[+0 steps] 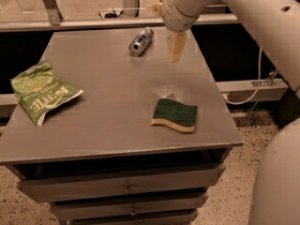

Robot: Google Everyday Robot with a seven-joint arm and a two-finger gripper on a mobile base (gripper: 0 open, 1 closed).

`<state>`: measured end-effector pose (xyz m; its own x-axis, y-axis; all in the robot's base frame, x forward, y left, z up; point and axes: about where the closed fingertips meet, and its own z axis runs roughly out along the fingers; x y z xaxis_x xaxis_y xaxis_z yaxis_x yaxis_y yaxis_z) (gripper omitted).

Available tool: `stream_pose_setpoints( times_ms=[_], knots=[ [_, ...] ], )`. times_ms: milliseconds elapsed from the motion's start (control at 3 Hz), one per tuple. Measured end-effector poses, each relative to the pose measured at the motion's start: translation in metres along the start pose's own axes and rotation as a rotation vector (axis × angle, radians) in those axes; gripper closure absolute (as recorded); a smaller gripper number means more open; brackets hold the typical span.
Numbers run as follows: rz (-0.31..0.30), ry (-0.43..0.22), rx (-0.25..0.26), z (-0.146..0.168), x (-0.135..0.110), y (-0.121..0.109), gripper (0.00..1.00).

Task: Move redbull can near green jalapeno chip bag

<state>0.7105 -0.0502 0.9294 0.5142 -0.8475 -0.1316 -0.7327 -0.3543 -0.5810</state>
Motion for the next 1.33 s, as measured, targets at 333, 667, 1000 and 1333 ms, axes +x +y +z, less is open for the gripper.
stream_pose_setpoints(
  times_ms=[333,667,1000,1333],
  knots=[
    [-0.136,0.057,0.023,0.028,-0.002,-0.030,0.00],
    [-0.244,0.119,0.002,0.054,0.003,-0.057,0.00],
    [-0.318,0.196,-0.059,0.083,0.021,-0.070,0.00],
    [-0.359,0.256,-0.119,0.102,0.038,-0.074,0.00]
  ],
)
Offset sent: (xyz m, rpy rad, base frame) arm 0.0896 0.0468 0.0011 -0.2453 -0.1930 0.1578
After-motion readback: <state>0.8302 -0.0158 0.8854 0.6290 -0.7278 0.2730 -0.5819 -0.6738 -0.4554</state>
